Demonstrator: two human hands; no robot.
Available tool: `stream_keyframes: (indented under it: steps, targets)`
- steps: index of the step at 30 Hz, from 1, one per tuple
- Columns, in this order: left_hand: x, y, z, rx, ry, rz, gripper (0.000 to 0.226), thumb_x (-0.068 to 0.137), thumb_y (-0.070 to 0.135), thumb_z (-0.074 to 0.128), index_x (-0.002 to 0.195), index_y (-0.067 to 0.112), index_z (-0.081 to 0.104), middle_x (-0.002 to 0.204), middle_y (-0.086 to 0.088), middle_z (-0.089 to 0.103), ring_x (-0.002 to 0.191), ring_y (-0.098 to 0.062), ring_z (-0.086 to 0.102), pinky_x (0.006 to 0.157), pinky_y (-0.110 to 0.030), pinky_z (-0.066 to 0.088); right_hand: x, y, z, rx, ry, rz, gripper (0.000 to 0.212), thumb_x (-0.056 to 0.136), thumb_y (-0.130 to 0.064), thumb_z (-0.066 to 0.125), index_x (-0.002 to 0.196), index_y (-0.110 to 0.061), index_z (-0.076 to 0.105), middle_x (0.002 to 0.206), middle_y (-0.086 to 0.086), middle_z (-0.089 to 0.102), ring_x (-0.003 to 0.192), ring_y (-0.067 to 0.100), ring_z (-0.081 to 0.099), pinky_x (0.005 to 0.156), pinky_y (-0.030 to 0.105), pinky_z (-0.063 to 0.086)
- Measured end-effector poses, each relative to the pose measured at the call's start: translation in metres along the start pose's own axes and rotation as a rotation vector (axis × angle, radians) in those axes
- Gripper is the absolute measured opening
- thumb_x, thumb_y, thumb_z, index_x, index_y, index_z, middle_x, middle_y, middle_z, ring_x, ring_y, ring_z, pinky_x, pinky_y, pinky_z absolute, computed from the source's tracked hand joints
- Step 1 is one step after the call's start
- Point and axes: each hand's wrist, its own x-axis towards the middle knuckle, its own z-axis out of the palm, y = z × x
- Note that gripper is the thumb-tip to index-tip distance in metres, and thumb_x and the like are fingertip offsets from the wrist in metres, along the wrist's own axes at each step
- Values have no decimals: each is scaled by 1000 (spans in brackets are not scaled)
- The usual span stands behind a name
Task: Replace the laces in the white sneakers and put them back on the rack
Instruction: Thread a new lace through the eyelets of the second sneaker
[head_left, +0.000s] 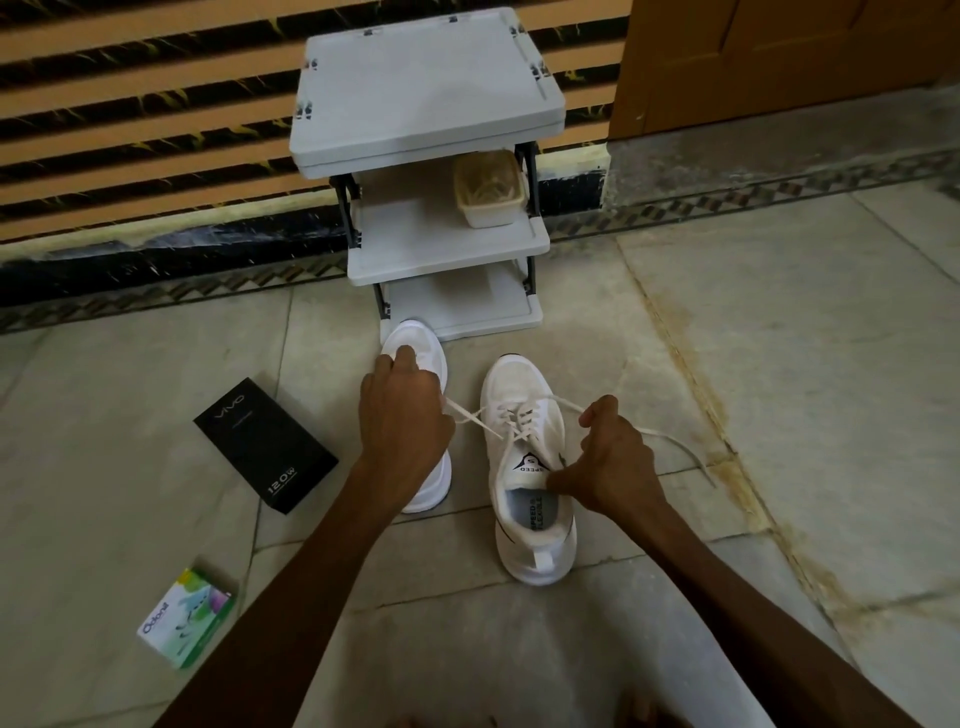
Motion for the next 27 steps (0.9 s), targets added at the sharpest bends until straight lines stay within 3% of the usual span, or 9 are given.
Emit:
stream_keyframes:
  steps: [3,7,12,17,22,27]
  targets:
    - [-1,0,5,11,-22,25,31,96,32,49,118,16,65,131,-9,48,118,-26,44,94,-39,37,2,2,-1,-39,-30,-22,75,56,-32,92,112,-19,43,109,3,57,89,17,56,66,25,39]
    - [-6,8,6,-176,89,112,23,87,29,62,107,19,68,125,-6,54,116,-27,47,93,-42,37,3,0,0,-117,-85,-127,53,66,-35,86,110,-26,58,114,0,54,90,11,51,71,23,39]
    - [-12,31,11,-493,-206,180,16,84,33,69,98,25,70,106,2,55,100,-18,55,85,-36,48,3,-2,9,-58,-5,-171,39,73,-41,80,106,-28,64,109,-3,60,79,9,59,62,17,42]
    - [-17,44,20,-480,-200,186,25,84,28,71,108,22,68,112,3,58,98,-16,59,78,-24,43,5,-3,11,-41,8,-176,36,75,-35,80,107,-27,66,108,-4,65,83,11,62,72,22,48]
    - [-17,49,25,-522,-142,147,17,81,16,70,98,17,71,102,0,64,92,-17,61,77,-25,45,8,-6,12,-19,-49,-127,36,76,-26,78,109,-27,65,110,-2,63,92,16,62,80,29,52]
    - [-17,49,27,-572,-99,135,14,80,14,71,94,16,72,98,0,67,88,-16,61,75,-25,44,12,-12,8,215,-143,15,32,75,-5,74,103,-18,66,103,-1,63,93,15,59,86,35,54]
